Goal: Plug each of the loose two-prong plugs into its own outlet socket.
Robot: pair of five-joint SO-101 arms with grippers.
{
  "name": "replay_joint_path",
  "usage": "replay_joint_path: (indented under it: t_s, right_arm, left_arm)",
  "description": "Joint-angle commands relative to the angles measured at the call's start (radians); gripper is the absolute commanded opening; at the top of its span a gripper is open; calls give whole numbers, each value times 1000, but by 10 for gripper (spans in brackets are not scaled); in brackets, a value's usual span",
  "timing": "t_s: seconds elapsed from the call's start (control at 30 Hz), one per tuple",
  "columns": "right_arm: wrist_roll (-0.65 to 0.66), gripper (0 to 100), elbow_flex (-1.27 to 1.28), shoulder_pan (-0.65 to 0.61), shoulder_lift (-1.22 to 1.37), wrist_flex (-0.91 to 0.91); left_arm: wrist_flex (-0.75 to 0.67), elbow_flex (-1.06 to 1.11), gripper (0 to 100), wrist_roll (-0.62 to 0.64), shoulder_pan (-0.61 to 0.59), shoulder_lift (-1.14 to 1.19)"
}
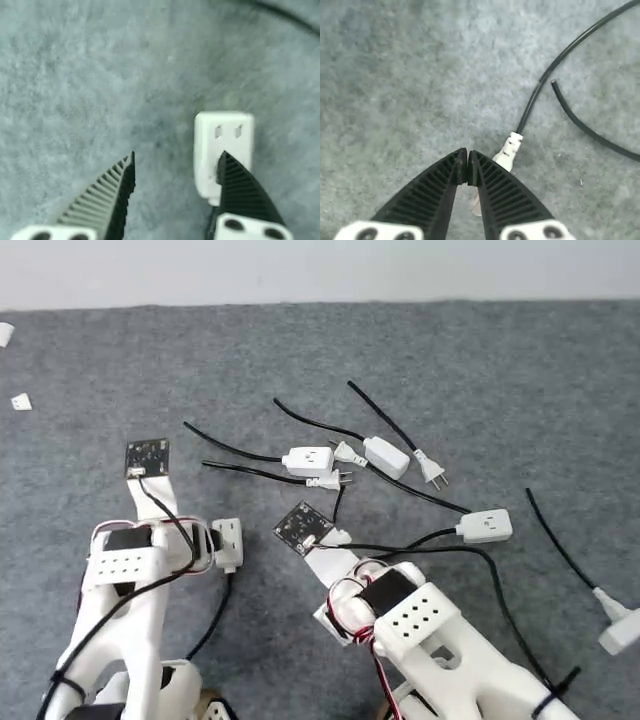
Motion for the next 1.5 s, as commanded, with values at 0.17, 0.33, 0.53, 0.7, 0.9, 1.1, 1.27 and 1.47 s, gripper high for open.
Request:
replay_joint_path:
  t_s: [0.17, 0.33, 0.53, 0.7, 0.9, 1.1, 1.27, 1.47]
  right_arm:
    - [17, 8, 6, 85, -10, -13]
    - [29, 8, 28, 140, -10, -35]
    - [29, 8, 29, 140, -16, -39]
    - [31, 8, 29, 140, -12, -44]
    - [94, 8, 44, 243, -10, -41]
    - [114, 8, 48, 338, -24, -39]
    - [78, 8, 9, 335, -25, -31]
    - [38, 67, 8, 185, -24, -39]
  left_arm:
    - [0, 24, 246, 32, 46, -143]
    - [0, 99, 190, 31, 0, -262]
    - [0, 208, 17, 31, -25, -476]
    - [6, 278, 24, 31, -21, -612]
    - [6, 305, 24, 31, -25, -660]
    - [8, 306, 24, 31, -25, -660]
    - [8, 306, 24, 31, -25, -660]
    - [2, 306, 30, 31, -25, -660]
